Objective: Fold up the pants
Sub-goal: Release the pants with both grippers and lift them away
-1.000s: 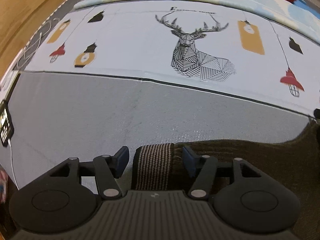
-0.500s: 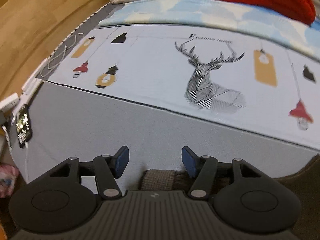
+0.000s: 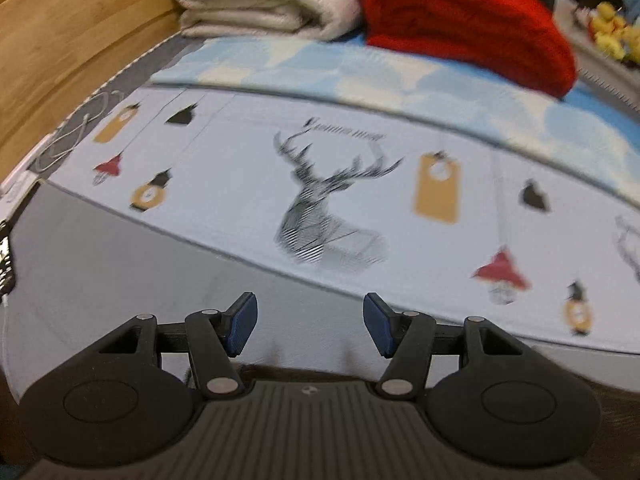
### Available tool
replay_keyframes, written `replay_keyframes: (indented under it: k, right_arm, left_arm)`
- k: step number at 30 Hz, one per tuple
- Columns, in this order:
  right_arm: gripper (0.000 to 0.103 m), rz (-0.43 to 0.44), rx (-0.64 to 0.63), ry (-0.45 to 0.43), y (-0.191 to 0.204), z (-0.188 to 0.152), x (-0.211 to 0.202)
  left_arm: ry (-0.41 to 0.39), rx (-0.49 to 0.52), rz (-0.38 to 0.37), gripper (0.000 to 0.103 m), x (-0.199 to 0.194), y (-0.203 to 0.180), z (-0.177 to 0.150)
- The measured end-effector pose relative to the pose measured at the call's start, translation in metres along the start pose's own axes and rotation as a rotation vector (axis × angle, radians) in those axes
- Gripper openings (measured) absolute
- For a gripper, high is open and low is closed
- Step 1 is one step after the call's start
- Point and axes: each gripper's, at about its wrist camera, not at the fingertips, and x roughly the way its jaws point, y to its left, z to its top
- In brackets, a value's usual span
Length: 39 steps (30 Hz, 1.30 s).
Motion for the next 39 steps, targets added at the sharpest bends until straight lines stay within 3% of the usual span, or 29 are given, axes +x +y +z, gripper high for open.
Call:
replay_keyframes:
  k: [5,7,11,13,18,20,21,25,31,32,34,39]
  right_arm:
    - [0.027,-0.232,0.197,0.018,-0.115,0.010,0.006]
    - [0.038,-0.304,0.273,0.062,-0.149,0.005,0.014]
    - [0.035,-0.318,0.365,0.118,-0.196,-0.007,0.027]
    - [0.035,-0.307,0.366,0.129,-0.197,-0.008,0.034]
    - [0.028,-0.386,0.298,0.150,-0.183,-0.005,0.039]
    - [0.018,-0.388,0.254,0.152,-0.180,-0.001,0.046]
    - [0.005,-0.383,0.242,0.163,-0.182,-0.002,0.050]
    - [0.000,-0.367,0.328,0.139,-0.202,0.001,0.048]
    - [0.005,-0.340,0.354,0.149,-0.200,-0.004,0.045]
    - [0.009,-0.335,0.350,0.142,-0.195,-0.002,0.040]
    - [0.030,-0.303,0.349,0.104,-0.186,0.004,0.025]
    - [0.033,-0.220,0.251,0.015,-0.146,0.015,-0.026]
  left_arm:
    - [-0.042,0.042,-0.006,0.065,-0.010,-0.020,0.004]
    - [-0.030,0.056,-0.003,0.065,-0.007,-0.026,0.003]
    - [-0.012,0.080,0.007,0.065,-0.001,-0.038,0.002]
    - [-0.008,0.091,0.011,0.065,0.001,-0.042,0.000]
    - [-0.001,0.119,0.014,0.065,0.004,-0.056,-0.002]
    - [-0.001,0.131,0.013,0.065,0.005,-0.059,-0.003]
    - [0.001,0.135,0.014,0.065,0.006,-0.060,-0.004]
    - [0.020,0.149,-0.006,0.065,0.008,-0.065,-0.008]
    - [0.060,0.203,-0.042,0.066,0.012,-0.068,-0.019]
    - [0.061,0.216,-0.040,0.066,0.011,-0.068,-0.021]
    - [0.055,0.233,-0.040,0.066,0.009,-0.068,-0.025]
    - [-0.031,0.246,-0.088,0.066,-0.014,-0.062,-0.032]
